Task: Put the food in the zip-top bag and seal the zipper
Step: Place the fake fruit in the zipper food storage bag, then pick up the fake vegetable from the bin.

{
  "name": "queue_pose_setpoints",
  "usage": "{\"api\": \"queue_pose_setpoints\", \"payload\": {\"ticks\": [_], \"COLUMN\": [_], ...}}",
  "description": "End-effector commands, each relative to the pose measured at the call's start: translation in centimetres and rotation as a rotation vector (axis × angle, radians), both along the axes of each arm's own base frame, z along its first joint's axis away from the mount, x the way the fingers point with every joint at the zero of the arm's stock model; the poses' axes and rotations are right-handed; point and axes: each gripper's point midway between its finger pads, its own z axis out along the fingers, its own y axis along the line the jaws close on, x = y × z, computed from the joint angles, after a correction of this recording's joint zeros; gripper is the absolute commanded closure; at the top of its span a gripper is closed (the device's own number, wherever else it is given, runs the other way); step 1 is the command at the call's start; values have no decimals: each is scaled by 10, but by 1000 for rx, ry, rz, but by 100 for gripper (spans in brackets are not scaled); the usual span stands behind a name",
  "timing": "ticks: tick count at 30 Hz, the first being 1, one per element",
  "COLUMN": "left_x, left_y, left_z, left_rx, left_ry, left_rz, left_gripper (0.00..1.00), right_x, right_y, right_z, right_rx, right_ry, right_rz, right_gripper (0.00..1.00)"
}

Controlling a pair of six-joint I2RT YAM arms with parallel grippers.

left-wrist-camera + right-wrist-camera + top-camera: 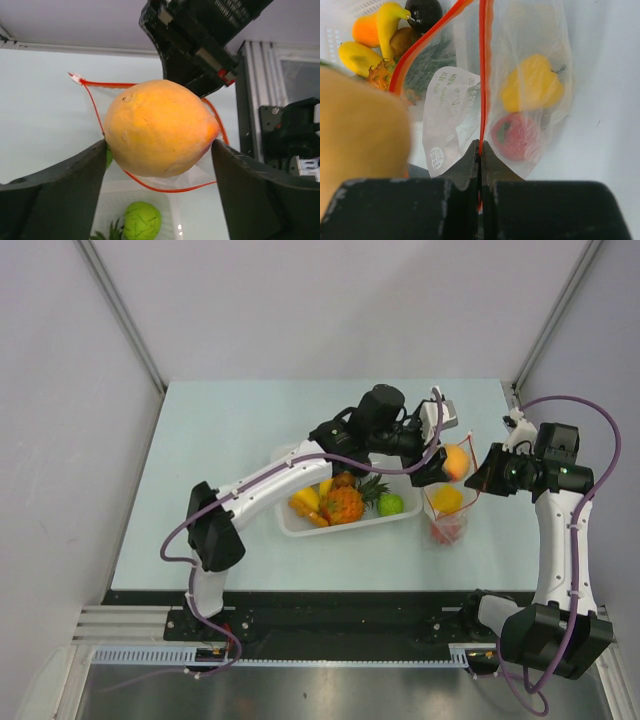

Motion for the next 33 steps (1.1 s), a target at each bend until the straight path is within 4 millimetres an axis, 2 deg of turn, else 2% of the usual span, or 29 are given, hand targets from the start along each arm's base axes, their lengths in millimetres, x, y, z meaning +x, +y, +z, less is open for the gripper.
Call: {"api": "queue_pose_setpoints", "payload": {"ticks": [1, 2, 4, 5, 7, 8, 9, 10, 11, 12, 13, 14, 16, 17, 19, 20, 21, 22, 23, 26, 30, 33], "left_x": [19, 23, 25, 31, 37, 48, 51, 63, 66, 68, 77, 79, 77, 72, 61, 51, 34, 30, 21, 13, 14, 16], "left_y": [10, 15, 24, 34, 51, 68, 79, 102, 119, 136, 164, 181, 227, 243, 271, 280, 289, 295, 302, 315, 312, 299], "left_z": [16, 20, 25, 31, 21, 24, 7, -3, -4, -25, -39, -50, -72, -85, -95, -106, -109, -115, -129, -149, -166, -178], "left_rx": [23, 17, 18, 11, 47, 50, 89, 128, 150, 206, 264, 300, 386, 430, 521, 566, 603, 637, 673, 740, 767, 776], "left_ry": [-35, -33, -18, 0, 54, 68, 99, 127, 109, 133, 143, 157, 182, 197, 150, 150, 147, 81, 82, 29, 14, -29], "left_rz": [83, 92, 103, 130, 158, 201, 216, 258, 271, 290, 323, 349, 377, 374, 328, 291, 237, 170, 136, 58, -3, -38], "left_gripper": [4, 1, 0, 0, 0, 0, 0, 0, 0, 0, 1, 1, 1, 1, 1, 1, 1, 1, 1, 3, 9, 15], "right_x": [1, 0, 0, 0, 0, 0, 1, 1, 1, 1, 0, 0, -1, -2, -4, -5, -5, -5, -5, -4, -2, -2], "right_y": [0, 0, 0, -1, -1, -1, -1, -2, -1, -2, -2, -2, -3, -3, -2, -2, -1, -1, -1, -1, 0, 0], "right_z": [12, 11, 10, 9, 9, 8, 9, 11, 11, 12, 14, 13, 12, 10, 6, 5, 3, 1, 0, -1, 0, 2], "right_rx": [-12, -13, -16, -17, -22, -25, -25, -30, -32, -35, -38, -42, -48, -49, -44, -42, -40, -40, -38, -33, -23, -27], "right_ry": [-43, -41, -37, -37, -36, -37, -39, -47, -49, -52, -58, -58, -59, -56, -44, -40, -37, -35, -30, -29, -29, -37], "right_rz": [8, 10, 17, 19, 25, 26, 28, 31, 32, 32, 32, 34, 33, 32, 34, 35, 37, 37, 36, 36, 37, 34], "right_gripper": [100, 100, 100, 100, 100, 100, 100, 100, 100, 100, 100, 100, 100, 100, 100, 100, 100, 100, 100, 100, 100, 100]}}
